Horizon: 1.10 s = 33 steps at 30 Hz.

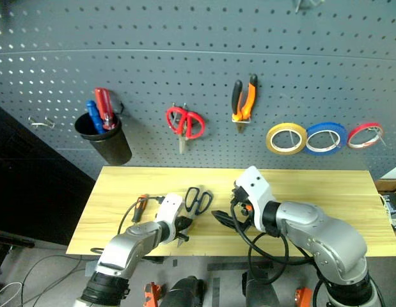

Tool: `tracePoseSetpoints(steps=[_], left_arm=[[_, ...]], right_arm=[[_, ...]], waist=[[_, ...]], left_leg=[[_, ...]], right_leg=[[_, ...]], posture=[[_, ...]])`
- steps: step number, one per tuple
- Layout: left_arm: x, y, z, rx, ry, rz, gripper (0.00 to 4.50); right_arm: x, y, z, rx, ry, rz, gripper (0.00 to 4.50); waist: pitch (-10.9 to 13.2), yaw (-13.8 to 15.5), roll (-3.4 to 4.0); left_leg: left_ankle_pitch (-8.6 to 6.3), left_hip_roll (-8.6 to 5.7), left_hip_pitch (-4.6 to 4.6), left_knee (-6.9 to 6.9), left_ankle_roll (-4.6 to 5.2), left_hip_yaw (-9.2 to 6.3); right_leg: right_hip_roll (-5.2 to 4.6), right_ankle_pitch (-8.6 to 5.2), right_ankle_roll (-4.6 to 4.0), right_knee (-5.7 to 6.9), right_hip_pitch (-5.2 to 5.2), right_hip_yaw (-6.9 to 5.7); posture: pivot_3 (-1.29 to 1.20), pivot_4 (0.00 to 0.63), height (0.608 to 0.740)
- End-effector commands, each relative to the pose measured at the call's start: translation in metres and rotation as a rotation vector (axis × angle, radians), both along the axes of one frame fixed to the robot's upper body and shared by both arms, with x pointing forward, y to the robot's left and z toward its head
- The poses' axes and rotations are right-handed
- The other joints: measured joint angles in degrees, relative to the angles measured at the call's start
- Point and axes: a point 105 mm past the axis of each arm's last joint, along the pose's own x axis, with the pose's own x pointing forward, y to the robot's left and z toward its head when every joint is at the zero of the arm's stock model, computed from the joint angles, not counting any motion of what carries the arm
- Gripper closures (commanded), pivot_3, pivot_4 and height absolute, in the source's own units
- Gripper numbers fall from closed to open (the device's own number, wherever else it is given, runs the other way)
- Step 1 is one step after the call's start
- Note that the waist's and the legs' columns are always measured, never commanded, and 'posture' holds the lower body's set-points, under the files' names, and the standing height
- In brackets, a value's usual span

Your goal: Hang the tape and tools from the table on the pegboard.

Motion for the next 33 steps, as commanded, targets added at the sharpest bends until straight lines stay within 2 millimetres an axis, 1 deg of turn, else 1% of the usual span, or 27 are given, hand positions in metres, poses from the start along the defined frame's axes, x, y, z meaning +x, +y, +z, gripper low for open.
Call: tracePoseSetpoints(steps=[1, 5, 8, 10, 14, 16, 18, 21, 25, 29, 30, 33], left_arm=[[-0.001, 0.009, 0.016, -0.01, -0.094, -0.051, 4.13], [-0.006, 0.018, 0.023, -0.012, -0.137, -0.072, 4.13], [-0.007, 0.02, 0.037, -0.049, -0.216, -0.088, 4.14], [-0.008, 0.018, 0.049, -0.096, -0.272, -0.105, 4.14], [-0.016, 0.011, 0.081, -0.153, -0.441, -0.198, 4.14], [-0.023, 0.013, 0.091, -0.136, -0.503, -0.242, 4.14], [-0.027, 0.019, 0.101, -0.11, -0.563, -0.258, 4.14], [-0.028, 0.027, 0.125, -0.056, -0.705, -0.262, 4.14], [-0.034, 0.025, 0.152, -0.021, -0.848, -0.298, 4.14], [-0.028, 0.025, 0.164, -0.03, -0.892, -0.251, 4.14], [-0.027, 0.021, 0.168, -0.036, -0.907, -0.263, 4.14], [-0.016, 0.02, 0.17, -0.049, -0.91, -0.244, 4.14]], right_arm=[[0.001, -0.006, 0.013, 0.01, -0.09, -0.031, 0.0], [0.002, -0.01, 0.012, 0.012, -0.097, -0.048, 0.0], [0.002, -0.012, 0.012, 0.011, -0.102, -0.051, 0.0], [0.002, -0.013, 0.012, 0.01, -0.105, -0.053, 0.0], [0.001, -0.013, 0.014, 0.003, -0.132, -0.042, 0.0], [0.0, -0.014, 0.017, 0.003, -0.161, -0.039, 0.0], [-0.003, -0.014, 0.023, 0.005, -0.213, -0.028, 0.0], [-0.012, -0.017, 0.037, 0.05, -0.299, -0.01, 0.0], [-0.019, -0.022, 0.038, 0.066, -0.308, 0.002, 0.0], [-0.018, -0.026, 0.037, 0.069, -0.315, -0.011, 0.0], [-0.017, -0.026, 0.038, 0.075, -0.319, -0.013, 0.0], [-0.013, -0.024, 0.042, 0.089, -0.337, -0.013, 0.0]], waist=[[0.0, -0.32, 0.0], [0.0, -0.3, 0.0], [0.0, -0.26, 0.0], [0.0, -0.25, 0.0], [0.0, -0.21, 0.0], [0.0, -0.23, 0.0], [0.0, -0.27, 0.0], [0.0, 0.1, 0.0], [-0.08, 0.96, -0.06], [-0.24, 1.31, -0.11], [-0.25, 1.31, -0.12], [-0.3, 1.34, -0.15]], left_leg=[[0.0, 0.0, -0.02, -0.02, 0.0, 0.01], [0.0, 0.01, -0.09, -0.04, 0.0, 0.01], [0.0, 0.0, -0.12, -0.04, 0.0, -0.01], [0.0, 0.01, -0.13, -0.03, 0.0, -0.02], [0.0, 0.01, -0.14, -0.04, 0.0, -0.02], [0.0, 0.02, -0.15, -0.04, 0.0, -0.01], [0.0, 0.02, -0.14, -0.07, 0.0, 0.01], [-0.01, 0.03, -0.14, -0.09, 0.0, -0.02], [-0.01, 0.01, -0.14, -0.05, 0.0, -0.02], [0.0, 0.01, -0.13, -0.05, 0.0, -0.02], [0.0, 0.02, -0.13, -0.05, 0.0, -0.03], [0.01, 0.02, -0.11, -0.02, 0.0, -0.03]], right_leg=[[0.0, 0.0, 0.0, -0.02, -0.03, 0.01], [-0.02, 0.0, 0.0, -0.02, -0.12, 0.01], [-0.04, 0.0, 0.0, -0.05, -0.11, 0.03], [-0.04, 0.0, 0.0, -0.05, -0.11, 0.03], [-0.05, 0.0, 0.0, -0.05, -0.11, 0.04], [-0.05, 0.0, 0.0, -0.07, -0.11, 0.04], [-0.04, 0.0, 0.0, -0.08, -0.13, 0.05], [-0.04, 0.0, 0.0, -0.08, -0.11, 0.04], [-0.03, 0.0, 0.0, -0.08, -0.07, 0.02], [-0.02, 0.0, 0.0, -0.09, -0.06, 0.01], [-0.01, 0.0, 0.0, -0.07, -0.06, -0.01], [0.04, 0.0, 0.0, -0.03, -0.05, -0.09]], posture=[[-0.09, 0.232, 0.74], [-0.07, 0.229, 0.74], [-0.07, 0.228, 0.74], [-0.07, 0.227, 0.74], [-0.07, 0.227, 0.74], [-0.06, 0.225, 0.74], [-0.04, 0.222, 0.74], [-0.02, 0.216, 0.74], [0.0, 0.208, 0.74], [0.01, 0.201, 0.74], [0.02, 0.197, 0.74], [0.01, 0.197, 0.74]])
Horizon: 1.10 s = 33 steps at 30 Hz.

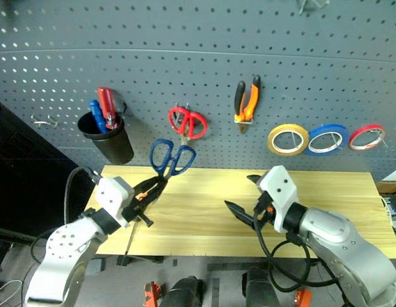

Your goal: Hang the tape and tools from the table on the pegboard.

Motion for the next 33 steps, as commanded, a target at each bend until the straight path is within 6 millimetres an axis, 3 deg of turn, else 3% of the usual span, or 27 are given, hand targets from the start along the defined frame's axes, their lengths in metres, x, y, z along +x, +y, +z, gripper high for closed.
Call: tracePoseSetpoints(steps=[1, 6, 19, 26, 33], left_arm=[[0.007, -0.003, 0.013, -0.023, -0.045, 0.009, 4.14], [0.02, -0.016, 0.017, -0.044, -0.06, -0.039, 4.14], [0.048, -0.023, 0.021, -0.094, -0.056, -0.026, 4.14], [0.056, -0.03, 0.016, -0.127, -0.006, -0.036, 4.14], [0.047, -0.036, -0.017, -0.115, 0.186, -0.058, 2.02]], right_arm=[[0.001, 0.003, 0.014, 0.029, -0.07, 0.018, 0.0], [0.009, 0.005, 0.029, 0.076, -0.12, 0.002, 0.0], [0.008, 0.011, 0.037, 0.085, -0.15, 0.016, 0.0], [0.006, 0.022, 0.059, 0.178, -0.207, 0.062, 0.0], [0.004, 0.023, 0.052, 0.165, -0.177, 0.061, 0.0]], waist=[[-0.09, -0.03, -0.02], [-0.15, -0.06, -0.06], [-0.17, -0.06, -0.08], [-0.17, -0.23, -0.08], [-0.17, -0.23, -0.08]], left_leg=[[0.0, 0.0, 0.01, 0.01, 0.0, 0.01], [0.0, -0.01, 0.02, 0.01, 0.0, 0.04], [0.0, -0.01, 0.01, 0.03, -0.01, 0.04], [0.0, 0.0, 0.01, 0.05, -0.01, 0.05], [0.0, -0.02, 0.01, 0.05, -0.01, 0.05]], right_leg=[[0.01, 0.0, 0.0, 0.01, 0.02, -0.01], [0.01, 0.0, 0.0, 0.0, 0.0, 0.0], [0.01, 0.0, 0.0, 0.01, -0.02, 0.0], [0.01, 0.01, 0.0, 0.03, -0.03, 0.0], [0.01, 0.01, 0.0, 0.03, -0.03, 0.0]], posture=[[0.01, 0.196, 0.74], [0.0, 0.2, 0.74], [-0.01, 0.205, 0.74], [-0.02, 0.208, 0.74], [-0.03, 0.211, 0.74]])
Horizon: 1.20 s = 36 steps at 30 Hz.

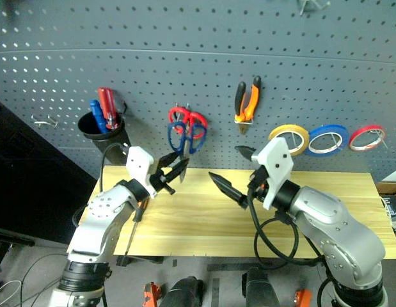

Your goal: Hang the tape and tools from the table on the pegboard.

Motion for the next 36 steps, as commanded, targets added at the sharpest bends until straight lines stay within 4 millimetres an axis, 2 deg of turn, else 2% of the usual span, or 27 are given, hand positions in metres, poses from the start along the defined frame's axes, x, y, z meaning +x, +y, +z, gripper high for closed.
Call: tracePoseSetpoints(steps=[1, 2, 4, 7, 9, 14, 17, 21, 25, 30, 36], left_arm=[[-0.012, -0.001, -0.021, 0.017, 0.127, -0.025, 1.67], [-0.015, 0.008, -0.036, 0.035, 0.207, 0.002, 1.42], [-0.019, 0.031, -0.063, 0.063, 0.351, 0.097, 1.42], [-0.023, 0.069, -0.085, 0.081, 0.475, 0.263, 1.42], [-0.027, 0.092, -0.091, 0.12, 0.515, 0.344, 1.42], [-0.036, 0.127, -0.098, 0.214, 0.577, 0.449, 1.42], [-0.038, 0.153, -0.104, 0.241, 0.636, 0.56, 1.42], [-0.039, 0.164, -0.123, 0.288, 0.749, 0.594, 1.42], [-0.035, 0.17, -0.131, 0.263, 0.786, 0.628, 1.42], [-0.016, 0.161, -0.134, 0.271, 0.767, 0.572, 1.42], [-0.013, 0.155, -0.144, 0.275, 0.811, 0.562, 1.42]], right_arm=[[-0.008, 0.001, 0.002, 0.026, 0.003, 0.007, 0.0], [-0.008, 0.001, -0.001, 0.042, 0.031, 0.01, 0.0], [-0.01, 0.002, -0.009, 0.053, 0.09, 0.013, 0.0], [-0.014, 0.009, -0.026, 0.019, 0.177, 0.029, 0.0], [-0.021, 0.018, -0.036, -0.012, 0.228, 0.058, 0.0], [-0.031, 0.031, -0.044, 0.008, 0.326, 0.119, 0.0], [-0.027, 0.033, -0.051, -0.011, 0.381, 0.111, 0.0], [-0.017, 0.039, -0.051, -0.047, 0.386, 0.099, 0.0], [-0.015, 0.042, -0.049, -0.077, 0.369, 0.116, 0.0], [-0.02, 0.044, -0.047, -0.123, 0.347, 0.16, 0.0], [-0.022, 0.044, -0.048, -0.133, 0.346, 0.165, 0.0]], waist=[[0.0, -0.04, 0.0], [0.0, -0.18, 0.0], [0.0, -0.55, 0.01], [0.01, -0.62, 0.01], [0.01, -0.52, 0.01], [0.02, -0.07, 0.02], [0.02, 0.08, 0.02], [0.03, 0.06, 0.03], [0.03, 0.06, 0.03], [0.02, 0.14, 0.02], [0.02, 0.03, 0.01]], left_leg=[[0.0, 0.0, 0.0, -0.01, 0.0, -0.01], [0.0, 0.01, 0.0, -0.01, 0.0, 0.0], [0.0, 0.03, 0.02, -0.04, 0.01, 0.0], [0.0, 0.03, 0.02, -0.03, 0.01, -0.01], [0.0, 0.03, 0.03, 0.0, 0.02, -0.06], [0.0, 0.02, 0.03, -0.02, 0.02, -0.1], [-0.01, 0.01, 0.03, -0.02, 0.03, -0.11], [-0.01, 0.01, 0.04, -0.05, 0.04, -0.15], [-0.01, 0.0, 0.04, -0.05, 0.03, -0.16], [-0.01, -0.02, -0.03, -0.07, 0.02, -0.17], [-0.01, -0.01, -0.04, -0.07, 0.02, -0.16]], right_leg=[[0.0, 0.0, 0.0, 0.0, 0.0, 0.0], [0.0, 0.0, 0.0, 0.0, 0.0, 0.01], [0.01, 0.0, 0.0, 0.02, -0.02, 0.04], [0.02, 0.0, 0.0, 0.07, -0.04, 0.04], [0.02, 0.0, -0.01, 0.08, 0.0, 0.01], [0.02, 0.01, -0.02, 0.06, -0.01, 0.0], [0.0, 0.01, -0.02, 0.02, 0.0, -0.02], [0.02, 0.01, -0.02, 0.04, -0.01, -0.06], [0.01, 0.01, -0.03, 0.04, -0.02, -0.07], [-0.04, 0.01, -0.03, -0.03, -0.07, -0.08], [-0.06, 0.01, -0.03, -0.02, -0.07, -0.06]], posture=[[-0.02, 0.215, 0.74], [-0.02, 0.215, 0.74], [-0.02, 0.219, 0.74], [-0.01, 0.226, 0.74], [0.0, 0.234, 0.74], [0.03, 0.249, 0.74], [0.04, 0.256, 0.74], [0.03, 0.257, 0.74], [0.03, 0.256, 0.74], [0.01, 0.252, 0.74], [0.0, 0.248, 0.74]])
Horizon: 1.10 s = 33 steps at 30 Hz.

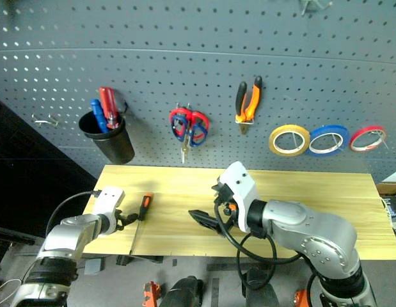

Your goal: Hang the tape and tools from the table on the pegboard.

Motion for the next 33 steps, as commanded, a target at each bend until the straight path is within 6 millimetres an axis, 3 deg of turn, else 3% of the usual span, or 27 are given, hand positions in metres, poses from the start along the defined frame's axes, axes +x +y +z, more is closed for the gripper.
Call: tracePoseSetpoints(steps=[1, 3, 6, 11, 12, 18, 28, 33], left_arm=[[-0.001, -0.004, -0.008, -0.007, 0.032, 0.003, 1.42], [0.001, -0.007, -0.009, -0.014, 0.03, -0.001, 1.42], [0.003, -0.002, -0.001, -0.013, -0.015, 0.041, 2.01], [-0.019, 0.034, 0.023, 0.087, -0.142, 0.171, 2.01], [-0.023, 0.037, 0.028, 0.089, -0.165, 0.188, 1.61], [-0.032, 0.002, 0.031, 0.005, -0.171, 0.102, 0.03], [-0.008, -0.047, 0.011, -0.114, -0.054, 0.028, 0.03], [0.004, -0.049, 0.006, -0.101, -0.024, 0.041, 0.03]], right_arm=[[-0.009, 0.004, 0.007, 0.007, -0.04, 0.035, 0.0], [-0.009, 0.004, 0.007, 0.006, -0.04, 0.035, 0.0], [-0.011, 0.003, 0.008, 0.005, -0.043, 0.038, 0.0], [-0.017, -0.001, 0.006, 0.0, -0.039, 0.051, 0.0], [-0.018, -0.002, 0.006, -0.001, -0.036, 0.048, 0.0], [-0.017, -0.007, 0.004, -0.008, -0.031, 0.04, 0.0], [-0.011, -0.008, 0.008, -0.027, -0.056, 0.04, 0.0], [-0.009, -0.008, 0.009, -0.026, -0.056, 0.03, 0.0]], waist=[[0.0, -0.08, 0.0], [0.0, -0.1, 0.0], [0.0, -0.1, 0.0], [0.01, -1.04, -0.02], [0.01, -1.09, -0.02], [0.01, 0.17, -0.02], [0.02, -0.15, -0.03], [0.03, -0.24, -0.04]], left_leg=[[0.0, 0.0, 0.0, 0.0, 0.0, 0.0], [0.0, 0.0, 0.0, 0.0, 0.0, 0.01], [0.0, 0.0, 0.0, 0.01, 0.0, 0.0], [-0.01, 0.03, 0.0, -0.05, 0.0, 0.0], [-0.01, 0.04, -0.01, -0.08, -0.01, -0.02], [-0.02, 0.03, 0.01, 0.0, 0.03, -0.11], [-0.01, 0.01, 0.02, 0.0, 0.01, -0.09], [-0.01, 0.01, 0.02, -0.01, 0.01, -0.06]], right_leg=[[0.0, 0.0, 0.0, 0.0, 0.0, 0.0], [0.0, 0.0, 0.0, 0.01, 0.0, 0.01], [0.0, 0.0, 0.0, 0.01, 0.0, 0.01], [0.0, 0.0, 0.0, -0.02, -0.04, 0.16], [-0.01, 0.0, 0.0, -0.04, -0.06, 0.19], [-0.05, 0.0, 0.0, -0.03, 0.08, 0.13], [0.01, 0.0, 0.0, -0.02, 0.08, -0.05], [0.01, 0.0, 0.0, -0.02, 0.04, -0.04]], posture=[[-0.01, 0.248, 0.74], [-0.01, 0.248, 0.74], [-0.02, 0.251, 0.74], [-0.02, 0.255, 0.74], [-0.01, 0.255, 0.74], [0.0, 0.252, 0.74], [-0.02, 0.254, 0.74], [-0.04, 0.256, 0.74]])
